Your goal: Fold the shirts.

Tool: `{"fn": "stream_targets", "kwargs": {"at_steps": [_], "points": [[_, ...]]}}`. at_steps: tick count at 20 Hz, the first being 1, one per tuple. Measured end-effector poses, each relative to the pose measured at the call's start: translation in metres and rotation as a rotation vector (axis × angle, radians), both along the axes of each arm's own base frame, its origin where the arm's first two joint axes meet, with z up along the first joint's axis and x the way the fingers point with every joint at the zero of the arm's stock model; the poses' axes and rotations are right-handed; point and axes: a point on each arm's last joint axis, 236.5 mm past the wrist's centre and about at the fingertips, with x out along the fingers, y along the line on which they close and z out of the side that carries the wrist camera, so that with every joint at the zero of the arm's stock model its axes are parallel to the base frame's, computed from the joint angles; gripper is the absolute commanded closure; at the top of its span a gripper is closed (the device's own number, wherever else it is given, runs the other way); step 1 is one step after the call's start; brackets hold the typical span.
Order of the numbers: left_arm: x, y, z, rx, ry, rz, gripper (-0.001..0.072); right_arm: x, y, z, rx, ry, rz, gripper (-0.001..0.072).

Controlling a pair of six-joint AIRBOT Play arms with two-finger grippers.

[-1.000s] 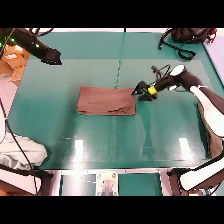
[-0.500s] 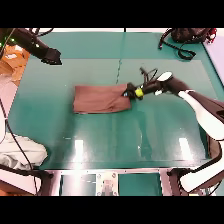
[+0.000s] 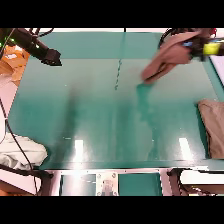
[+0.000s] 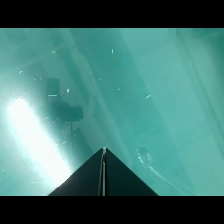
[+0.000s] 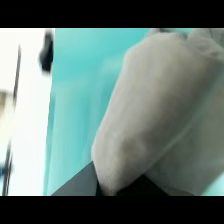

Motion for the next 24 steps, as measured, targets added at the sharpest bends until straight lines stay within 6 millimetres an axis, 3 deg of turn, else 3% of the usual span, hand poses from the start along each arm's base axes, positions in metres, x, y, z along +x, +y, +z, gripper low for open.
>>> {"fn": "stream_targets", "kwargs": {"at_steps": [2,5,8,10,13,19,22,24], "points": [[0.0,0.0,0.0,0.0,0.002,0.0,0.0686,-0.015,-0.068,0.014,-0.006,-0.007,-0.135,0.0696],[-0.001,0.0,0.0,-0.001,0.003,0.0,0.0685,-0.049,-0.159,0.013,-0.039,0.031,-0.327,0.0696],[-0.001,-0.001,0.0,-0.002,0.004,-0.001,0.0685,-0.091,-0.225,0.001,-0.081,0.096,-0.475,0.0696],[-0.001,-0.001,0.0,-0.003,0.006,-0.002,0.0685,-0.115,-0.252,-0.006,-0.096,0.139,-0.541,0.0697],[-0.002,-0.002,0.0,-0.007,0.009,-0.005,0.0685,-0.147,-0.274,-0.018,-0.114,0.212,-0.591,0.0696],[-0.007,-0.006,0.0,-0.021,0.027,-0.018,0.0685,-0.2,-0.281,-0.035,-0.184,0.399,-0.652,0.0696],[-0.01,-0.006,-0.001,-0.023,0.038,-0.023,0.0685,-0.237,-0.278,-0.063,-0.176,0.6,-0.693,0.0695],[-0.012,-0.007,-0.001,-0.023,0.046,-0.026,0.0685,-0.271,-0.276,-0.09,-0.168,0.784,-0.729,0.0694]]}}
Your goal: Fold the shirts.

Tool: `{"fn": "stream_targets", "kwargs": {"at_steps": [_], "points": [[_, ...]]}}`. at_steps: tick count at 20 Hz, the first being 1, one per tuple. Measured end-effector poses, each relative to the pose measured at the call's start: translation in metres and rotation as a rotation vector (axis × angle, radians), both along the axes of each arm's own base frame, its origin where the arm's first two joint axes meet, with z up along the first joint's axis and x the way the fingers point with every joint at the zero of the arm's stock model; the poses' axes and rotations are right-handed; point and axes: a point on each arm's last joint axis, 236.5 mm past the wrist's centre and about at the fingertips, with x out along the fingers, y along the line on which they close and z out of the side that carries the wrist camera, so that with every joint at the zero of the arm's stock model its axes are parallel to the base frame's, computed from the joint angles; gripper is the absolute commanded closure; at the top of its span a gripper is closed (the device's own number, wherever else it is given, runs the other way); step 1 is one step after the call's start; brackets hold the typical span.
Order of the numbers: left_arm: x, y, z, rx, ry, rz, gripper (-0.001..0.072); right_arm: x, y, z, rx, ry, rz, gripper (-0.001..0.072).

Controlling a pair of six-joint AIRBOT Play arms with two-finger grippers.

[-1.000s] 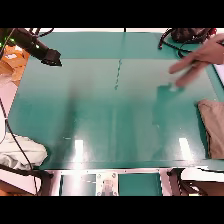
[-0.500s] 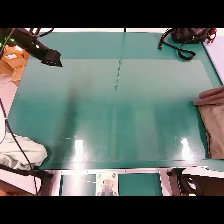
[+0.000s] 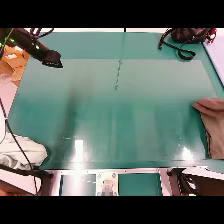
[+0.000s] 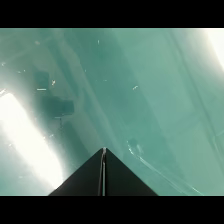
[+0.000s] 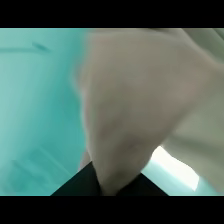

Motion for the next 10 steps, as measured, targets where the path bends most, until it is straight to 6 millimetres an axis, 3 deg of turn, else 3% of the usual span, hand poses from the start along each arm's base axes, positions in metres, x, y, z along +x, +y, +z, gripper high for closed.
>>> {"fn": "stream_targets", "kwargs": {"at_steps": [1,2,3,4,8,9,10], "points": [[-0.002,0.0,0.0,-0.001,0.006,-0.003,0.0685,-0.017,0.001,-0.013,0.023,0.078,-0.031,0.0627],[-0.003,0.0,-0.001,0.0,0.012,-0.005,0.0685,-0.035,0.003,-0.027,0.046,0.162,-0.058,0.0489],[-0.005,0.0,-0.001,0.001,0.018,-0.008,0.0685,-0.051,0.006,-0.039,0.071,0.237,-0.084,0.0278],[-0.006,0.0,-0.002,0.002,0.023,-0.009,0.0685,-0.066,0.01,-0.05,0.094,0.307,-0.106,0.0117],[-0.009,0.0,-0.002,0.003,0.037,-0.015,0.0685,-0.109,0.026,-0.086,0.179,0.51,-0.152,0.012],[-0.009,0.0,-0.002,0.003,0.037,-0.015,0.0685,-0.11,0.028,-0.09,0.189,0.524,-0.152,0.02],[-0.009,-0.001,-0.002,0.002,0.037,-0.016,0.0686,-0.105,0.03,-0.092,0.194,0.524,-0.143,0.0457]]}}
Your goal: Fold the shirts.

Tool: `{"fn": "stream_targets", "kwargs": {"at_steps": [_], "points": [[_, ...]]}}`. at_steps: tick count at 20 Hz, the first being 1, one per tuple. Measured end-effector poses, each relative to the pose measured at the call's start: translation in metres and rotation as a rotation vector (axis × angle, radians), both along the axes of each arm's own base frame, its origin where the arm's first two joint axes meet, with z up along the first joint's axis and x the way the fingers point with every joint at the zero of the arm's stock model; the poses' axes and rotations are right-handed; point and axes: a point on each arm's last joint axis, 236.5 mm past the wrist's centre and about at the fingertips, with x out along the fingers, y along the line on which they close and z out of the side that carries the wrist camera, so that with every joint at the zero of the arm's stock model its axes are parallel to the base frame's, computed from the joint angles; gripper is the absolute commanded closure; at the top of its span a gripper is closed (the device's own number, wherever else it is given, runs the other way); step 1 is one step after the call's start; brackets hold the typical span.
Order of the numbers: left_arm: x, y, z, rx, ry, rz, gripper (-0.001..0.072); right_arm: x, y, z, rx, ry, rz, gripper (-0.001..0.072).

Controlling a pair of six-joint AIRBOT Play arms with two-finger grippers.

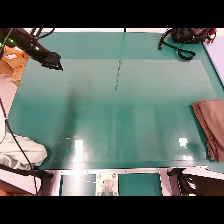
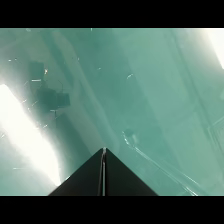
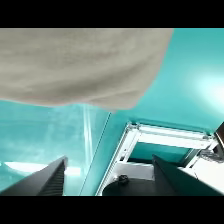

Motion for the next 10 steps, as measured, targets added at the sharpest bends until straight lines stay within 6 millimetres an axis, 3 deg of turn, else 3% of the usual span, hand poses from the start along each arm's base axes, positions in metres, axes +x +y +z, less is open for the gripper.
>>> {"fn": "stream_targets", "kwargs": {"at_steps": [1,2,3,5,7,10], "points": [[0.001,0.0,0.0,-0.002,-0.003,0.001,0.0686,0.009,0.002,-0.001,0.001,-0.02,0.013,0.063],[0.002,-0.002,0.001,-0.008,-0.008,0.001,0.0686,0.024,0.003,0.0,-0.006,-0.056,0.034,0.0642],[0.004,-0.002,0.002,-0.012,-0.016,0.006,0.0687,0.042,0.006,0.002,-0.009,-0.098,0.064,0.0698],[0.008,-0.003,0.007,-0.023,-0.041,0.025,0.0686,0.087,0.018,0.008,-0.024,-0.201,0.155,0.0697],[0.013,-0.004,0.015,-0.037,-0.07,0.05,0.0687,0.139,0.046,0.015,-0.032,-0.312,0.29,0.0697],[0.014,-0.005,0.026,-0.053,-0.092,0.088,0.0687,0.209,0.117,0.02,-0.045,-0.443,0.538,0.0698]]}}
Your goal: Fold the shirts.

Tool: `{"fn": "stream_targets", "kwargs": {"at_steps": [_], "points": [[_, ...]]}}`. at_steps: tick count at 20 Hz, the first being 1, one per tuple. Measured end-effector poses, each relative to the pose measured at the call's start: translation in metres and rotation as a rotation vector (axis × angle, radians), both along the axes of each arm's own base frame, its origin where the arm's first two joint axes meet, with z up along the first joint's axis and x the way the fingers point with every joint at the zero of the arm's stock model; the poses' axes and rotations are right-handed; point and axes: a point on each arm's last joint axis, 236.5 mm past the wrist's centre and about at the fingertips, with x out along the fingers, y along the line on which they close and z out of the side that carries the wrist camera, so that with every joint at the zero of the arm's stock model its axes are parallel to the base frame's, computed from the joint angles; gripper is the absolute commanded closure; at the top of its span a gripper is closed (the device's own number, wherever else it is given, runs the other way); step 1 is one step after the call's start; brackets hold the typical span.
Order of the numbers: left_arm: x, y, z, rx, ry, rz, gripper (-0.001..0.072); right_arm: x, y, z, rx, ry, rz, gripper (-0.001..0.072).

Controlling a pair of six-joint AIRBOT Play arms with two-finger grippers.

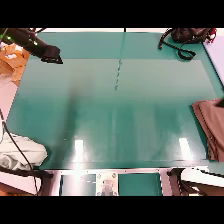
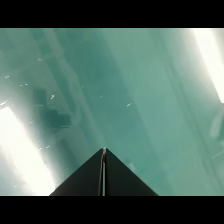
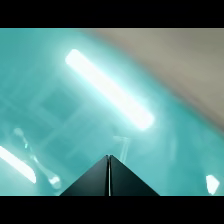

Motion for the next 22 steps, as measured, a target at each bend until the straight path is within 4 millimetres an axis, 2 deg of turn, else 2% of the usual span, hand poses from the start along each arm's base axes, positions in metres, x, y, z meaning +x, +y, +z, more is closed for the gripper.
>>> {"fn": "stream_targets", "kwargs": {"at_steps": [2,4,7,9,12,15,22], "points": [[-0.005,0.0,0.001,-0.006,0.016,0.012,0.0688,0.031,0.058,-0.002,-0.019,-0.072,0.157,0.0698],[-0.018,0.0,-0.008,-0.005,0.061,0.017,0.0688,0.044,0.121,-0.009,-0.018,-0.118,0.309,0.0698],[-0.046,0.002,-0.034,-0.005,0.15,0.032,0.0688,0.033,0.204,-0.028,-0.01,-0.147,0.516,0.0697],[-0.072,0.003,-0.058,-0.007,0.201,0.052,0.0688,0.016,0.242,-0.043,-0.005,-0.156,0.617,0.0698],[-0.11,0.005,-0.091,-0.011,0.24,0.092,0.0687,-0.003,0.275,-0.058,-0.006,-0.176,0.71,0.0697],[-0.136,0.007,-0.108,-0.014,0.256,0.112,0.0686,-0.011,0.294,-0.063,-0.005,-0.198,0.76,0.0697],[-0.151,0.007,-0.117,-0.019,0.267,0.126,0.0685,-0.016,0.307,-0.065,-0.002,-0.216,0.794,0.0697]]}}
